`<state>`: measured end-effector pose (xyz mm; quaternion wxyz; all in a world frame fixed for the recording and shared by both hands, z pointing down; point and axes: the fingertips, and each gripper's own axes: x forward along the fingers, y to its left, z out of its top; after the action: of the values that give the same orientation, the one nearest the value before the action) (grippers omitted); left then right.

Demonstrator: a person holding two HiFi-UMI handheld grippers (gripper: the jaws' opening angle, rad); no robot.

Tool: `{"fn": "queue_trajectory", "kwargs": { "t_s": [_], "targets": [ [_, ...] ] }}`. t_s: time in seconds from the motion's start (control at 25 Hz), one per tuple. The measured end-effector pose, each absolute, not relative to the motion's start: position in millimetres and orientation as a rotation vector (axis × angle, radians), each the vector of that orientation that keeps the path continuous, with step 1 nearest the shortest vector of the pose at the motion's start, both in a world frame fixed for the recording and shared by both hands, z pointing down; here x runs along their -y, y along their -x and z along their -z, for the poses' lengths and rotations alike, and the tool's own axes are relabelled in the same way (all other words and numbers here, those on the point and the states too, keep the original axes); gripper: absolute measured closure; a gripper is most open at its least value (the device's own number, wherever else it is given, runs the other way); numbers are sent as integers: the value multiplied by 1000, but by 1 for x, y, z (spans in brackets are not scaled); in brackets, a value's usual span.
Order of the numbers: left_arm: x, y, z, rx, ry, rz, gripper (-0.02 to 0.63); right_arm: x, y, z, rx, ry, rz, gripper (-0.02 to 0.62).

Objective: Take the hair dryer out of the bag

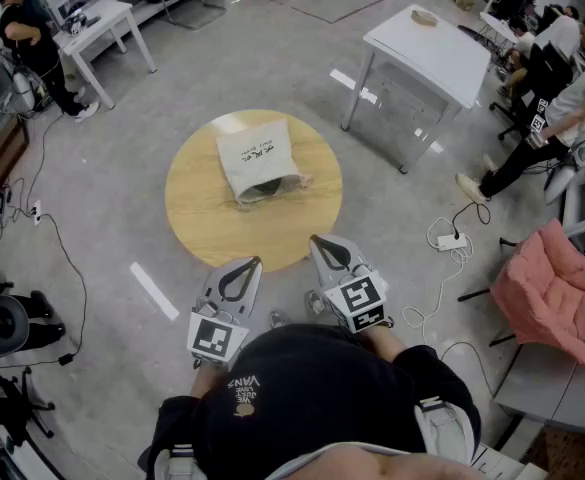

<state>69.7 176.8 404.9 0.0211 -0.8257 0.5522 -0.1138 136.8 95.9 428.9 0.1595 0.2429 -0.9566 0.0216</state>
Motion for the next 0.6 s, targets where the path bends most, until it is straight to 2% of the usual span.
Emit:
{"fn": "queue_trajectory", "kwargs": {
  "t_s": [0.6],
  "targets": [
    [-191, -48, -398, -1800, 2615, 270, 597, -111, -125, -431, 2756, -783, -146, 597]
  ]
}}
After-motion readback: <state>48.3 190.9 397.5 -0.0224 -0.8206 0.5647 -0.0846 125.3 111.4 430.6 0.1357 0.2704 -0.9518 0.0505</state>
